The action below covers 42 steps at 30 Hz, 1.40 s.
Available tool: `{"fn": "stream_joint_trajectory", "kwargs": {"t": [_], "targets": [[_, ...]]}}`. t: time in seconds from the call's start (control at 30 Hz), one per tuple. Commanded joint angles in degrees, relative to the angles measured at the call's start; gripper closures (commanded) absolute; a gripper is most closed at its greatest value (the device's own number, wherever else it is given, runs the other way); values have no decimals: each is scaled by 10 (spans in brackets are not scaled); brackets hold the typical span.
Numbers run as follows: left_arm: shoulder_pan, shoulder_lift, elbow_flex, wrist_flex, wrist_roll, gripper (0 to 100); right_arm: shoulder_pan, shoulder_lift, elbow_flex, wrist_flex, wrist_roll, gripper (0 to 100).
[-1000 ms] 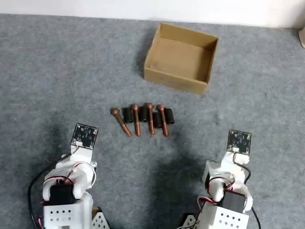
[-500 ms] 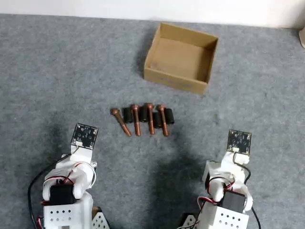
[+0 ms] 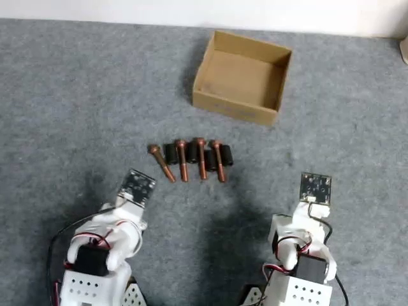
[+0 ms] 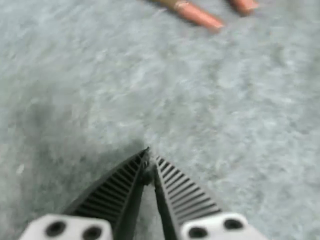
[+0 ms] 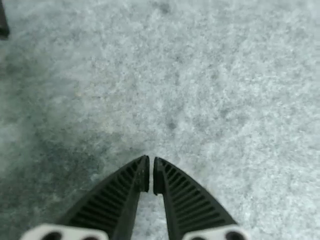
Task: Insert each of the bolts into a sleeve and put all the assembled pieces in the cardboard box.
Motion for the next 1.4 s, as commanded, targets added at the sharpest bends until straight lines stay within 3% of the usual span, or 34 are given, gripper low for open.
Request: {"fn": "stream_joint_trajectory", "kwargs": {"t": [0.0, 0.2, 0.3, 0.4, 0.57, 0.67, 0.73, 0.8, 0.9, 1.2, 1.37], "targets": [[54, -6, 11, 4, 0, 990, -10, -4, 80, 0, -6, 981], [137, -6, 11, 4, 0, 991, -21, -5, 80, -21, -6, 981], [143, -6, 11, 4, -1, 991, -22, -4, 80, -14, -4, 981], [103, -7, 11, 3, -3, 992, -24, -4, 80, -14, -5, 981], [-52, -7, 7, -31, -2, 990, -24, -5, 80, -71, -6, 981], [-102, -7, -5, -64, -7, 989, -31, -5, 80, -108, -6, 981], [-124, -7, -18, -73, -60, 989, -34, -5, 80, -116, -4, 981], [-128, -7, -38, -71, -118, 991, -33, -5, 80, -115, -4, 981], [-131, -7, -63, -69, -131, 989, -34, -4, 80, -90, -4, 981], [-87, 7, -201, -74, -124, 989, -30, -4, 80, -60, -3, 981], [-80, 180, -255, -165, -74, 989, -30, -4, 80, -60, -3, 981]]}}
